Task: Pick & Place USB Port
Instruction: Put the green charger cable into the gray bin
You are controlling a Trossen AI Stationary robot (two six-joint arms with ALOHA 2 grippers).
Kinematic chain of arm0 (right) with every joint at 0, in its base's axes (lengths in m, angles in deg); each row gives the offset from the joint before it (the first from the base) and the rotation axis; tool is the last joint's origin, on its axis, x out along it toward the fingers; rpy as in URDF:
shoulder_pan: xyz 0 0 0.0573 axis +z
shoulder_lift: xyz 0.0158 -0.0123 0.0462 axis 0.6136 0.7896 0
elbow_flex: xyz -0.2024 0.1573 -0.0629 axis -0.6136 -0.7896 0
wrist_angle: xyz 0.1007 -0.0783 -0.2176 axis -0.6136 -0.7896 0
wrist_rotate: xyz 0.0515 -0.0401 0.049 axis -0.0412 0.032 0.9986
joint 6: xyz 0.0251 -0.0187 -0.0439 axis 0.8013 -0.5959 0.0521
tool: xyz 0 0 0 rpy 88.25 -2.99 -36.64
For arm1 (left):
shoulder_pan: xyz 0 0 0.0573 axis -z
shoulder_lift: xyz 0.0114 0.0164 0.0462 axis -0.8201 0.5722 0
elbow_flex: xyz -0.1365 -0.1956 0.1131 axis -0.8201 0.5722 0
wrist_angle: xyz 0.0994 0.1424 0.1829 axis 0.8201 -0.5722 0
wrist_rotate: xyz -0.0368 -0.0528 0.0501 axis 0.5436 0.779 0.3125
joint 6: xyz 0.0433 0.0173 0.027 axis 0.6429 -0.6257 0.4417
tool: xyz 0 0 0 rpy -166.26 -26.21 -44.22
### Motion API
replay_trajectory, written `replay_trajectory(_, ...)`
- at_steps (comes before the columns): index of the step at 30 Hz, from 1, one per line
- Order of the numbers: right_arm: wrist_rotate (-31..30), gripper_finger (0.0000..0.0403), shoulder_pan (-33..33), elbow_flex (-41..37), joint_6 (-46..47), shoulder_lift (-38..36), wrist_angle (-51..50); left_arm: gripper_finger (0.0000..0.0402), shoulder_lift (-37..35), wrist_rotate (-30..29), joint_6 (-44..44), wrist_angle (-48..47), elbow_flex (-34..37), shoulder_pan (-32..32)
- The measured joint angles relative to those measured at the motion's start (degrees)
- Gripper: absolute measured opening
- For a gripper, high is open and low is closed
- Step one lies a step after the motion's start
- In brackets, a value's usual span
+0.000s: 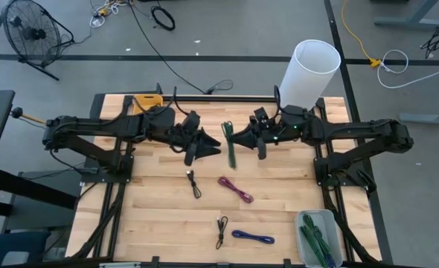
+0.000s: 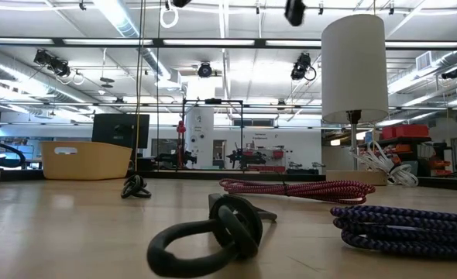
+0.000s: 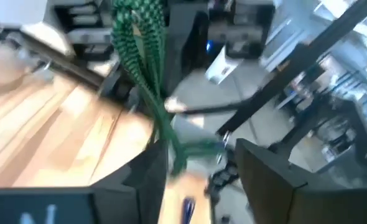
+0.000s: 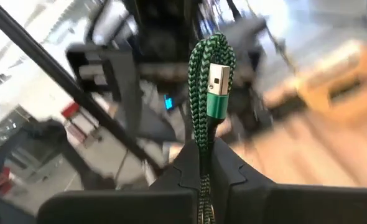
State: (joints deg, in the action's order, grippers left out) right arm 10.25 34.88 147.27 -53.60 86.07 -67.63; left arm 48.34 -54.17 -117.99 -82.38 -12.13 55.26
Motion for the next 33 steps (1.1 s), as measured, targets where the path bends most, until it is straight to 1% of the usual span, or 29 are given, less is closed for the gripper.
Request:
replay_trajectory(3,1.3,0.0006,1.3,-0.1,3.3,-3.7,-10.0,0.0211,-1.6,-0.3,1.3,-5.0,0.0,0.0)
replay_trajectory(4,1.5,0.0006,2.1,0.0,4.6,-5.2,-13.9,0.0214,-2.2,-0.5,1.3,-7.6,0.1,0.0)
replay_trajectory(7,2.7,0.0005,5.0,-0.1,9.5,-9.1,-24.8,0.0217,-3.2,-0.6,0.8,-11.2,0.0,0.0)
replay_trajectory(11,3.8,0.0004,10.2,0.0,19.7,-13.9,-37.7,0.0214,-3.4,-0.6,0.8,-13.4,0.1,0.0)
replay_trajectory(15,5.3,0.0004,16.5,0.0,32.8,-16.9,-48.7,0.0208,-3.3,-0.7,0.9,-13.5,0.1,0.0)
replay_trajectory(19,9.0,0.0004,25.0,0.0,47.8,-17.5,-56.3,0.0207,-3.3,-0.8,1.1,-14.2,0.1,0.0)
replay_trajectory(22,11.3,0.0004,31.3,0.0,57.5,-16.9,-58.0,0.0206,-3.3,-0.8,1.3,-14.4,0.1,0.0)
replay_trajectory(24,11.5,0.0004,34.6,0.0,62.7,-16.5,-58.6,0.0206,-3.3,-0.8,1.3,-14.4,0.1,0.0)
replay_trajectory(27,11.2,0.0004,38.6,0.0,69.1,-15.6,-61.0,0.0206,-3.3,-0.8,1.5,-14.4,0.1,0.1)
replay_trajectory(30,11.4,0.0004,41.5,0.0,73.2,-13.8,-65.8,0.0206,-3.3,-0.8,1.7,-14.4,0.1,0.1)
replay_trajectory(33,14.0,0.0004,43.6,0.0,75.2,-11.6,-70.4,0.0206,-3.3,-0.8,2.3,-14.4,0.1,0.1)
